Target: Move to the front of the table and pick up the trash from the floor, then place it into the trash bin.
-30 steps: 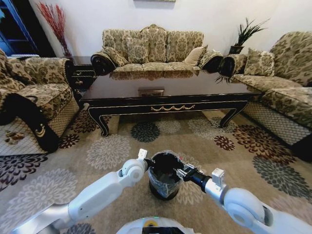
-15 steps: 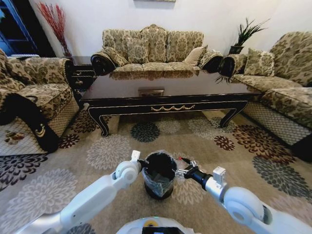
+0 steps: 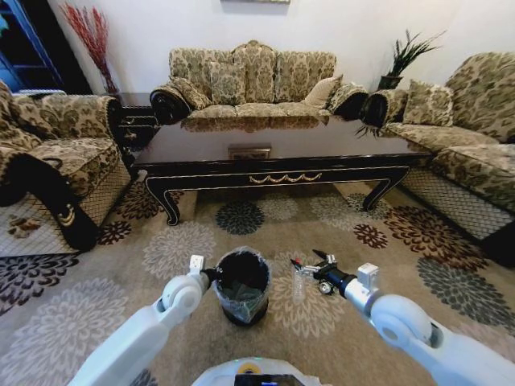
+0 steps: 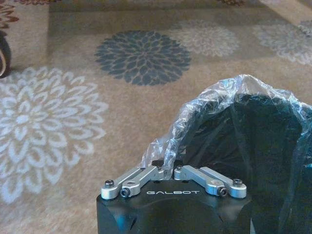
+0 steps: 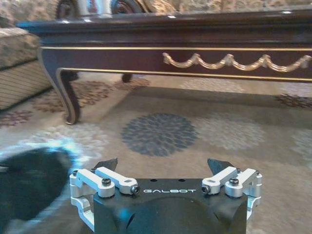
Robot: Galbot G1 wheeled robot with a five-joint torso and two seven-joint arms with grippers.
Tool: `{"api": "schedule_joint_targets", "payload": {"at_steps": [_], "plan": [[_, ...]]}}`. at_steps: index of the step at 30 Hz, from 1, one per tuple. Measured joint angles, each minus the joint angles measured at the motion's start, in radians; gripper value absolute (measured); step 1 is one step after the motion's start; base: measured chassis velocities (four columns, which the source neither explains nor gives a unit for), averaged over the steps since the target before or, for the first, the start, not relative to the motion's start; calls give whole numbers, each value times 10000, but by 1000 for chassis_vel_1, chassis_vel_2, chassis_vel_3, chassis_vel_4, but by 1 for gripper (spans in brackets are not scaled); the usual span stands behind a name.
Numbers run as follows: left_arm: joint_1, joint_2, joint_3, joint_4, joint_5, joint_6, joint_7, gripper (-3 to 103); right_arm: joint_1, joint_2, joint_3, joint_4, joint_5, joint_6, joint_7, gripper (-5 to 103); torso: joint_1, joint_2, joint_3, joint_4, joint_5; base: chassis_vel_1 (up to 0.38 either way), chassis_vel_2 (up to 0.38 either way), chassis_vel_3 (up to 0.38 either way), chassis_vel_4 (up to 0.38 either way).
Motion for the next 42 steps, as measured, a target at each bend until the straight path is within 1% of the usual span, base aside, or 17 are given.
{"api": "schedule_joint_targets", "payload": {"at_steps": [2, 4, 8, 12, 15, 16, 19, 20, 25, 26, 30, 42], "plan": [[171, 50, -176, -78, 59, -3, 38, 4, 116, 41, -81, -334, -42, 44, -58, 100, 0, 0, 0, 2, 1, 0, 0, 0, 0], [525, 200, -490, -252, 119, -43, 103, 4, 471, 201, -273, -1355, -145, 189, -198, 100, 0, 0, 0, 6, 6, 0, 0, 0, 0], [835, 324, -723, -370, 149, -77, 164, 4, 793, 354, -513, -2466, -285, 353, -334, 100, 0, 0, 0, 2, 7, 0, 0, 0, 0], [874, 246, -827, -377, 156, -94, 173, 4, 931, 532, -587, -3317, -449, 502, -500, 100, 0, 0, 1, 3, 5, 0, 0, 0, 0], [869, 174, -842, -385, 153, -122, 180, 4, 1157, 757, -771, -4390, -848, 708, -742, 100, 0, 0, 0, 0, 3, 0, 0, 0, 0], [869, 174, -842, -385, 153, -122, 180, 4, 1157, 757, -771, -4390, -848, 708, -742, 100, 0, 0, 0, 0, 3, 0, 0, 0, 0], [896, 186, -845, -385, 155, -121, 171, 4, 1357, 1069, -1007, -5369, -1213, 879, -908, 100, 0, 0, 0, 3, 4, 0, 0, 0, 0], [896, 186, -845, -385, 155, -121, 171, 4, 1357, 1069, -1007, -5369, -1213, 879, -908, 100, 0, 0, 0, 3, 4, 0, 0, 0, 0], [963, 240, -857, -405, 144, -122, 147, 4, 1714, 1569, -1474, -6434, -1591, 1039, -1031, 100, 0, 0, 0, 3, 5, 0, 0, 0, 0], [963, 240, -857, -405, 144, -122, 147, 4, 1714, 1569, -1474, -6434, -1591, 1039, -1031, 100, 0, 0, 0, 3, 5, 0, 0, 0, 0], [955, 358, -877, -419, 88, -122, 113, 4, 2245, 1926, -1896, -7336, -1834, 1217, -1143, 100, 0, 0, 1, 3, 4, 0, 0, 0, 0], [854, 448, -894, -350, -93, -116, -41, 4, 2620, 2470, -2548, -7813, -2520, 1470, -1313, 100, 0, 0, 0, 2, 3, 0, 0, 0, 0]]}}
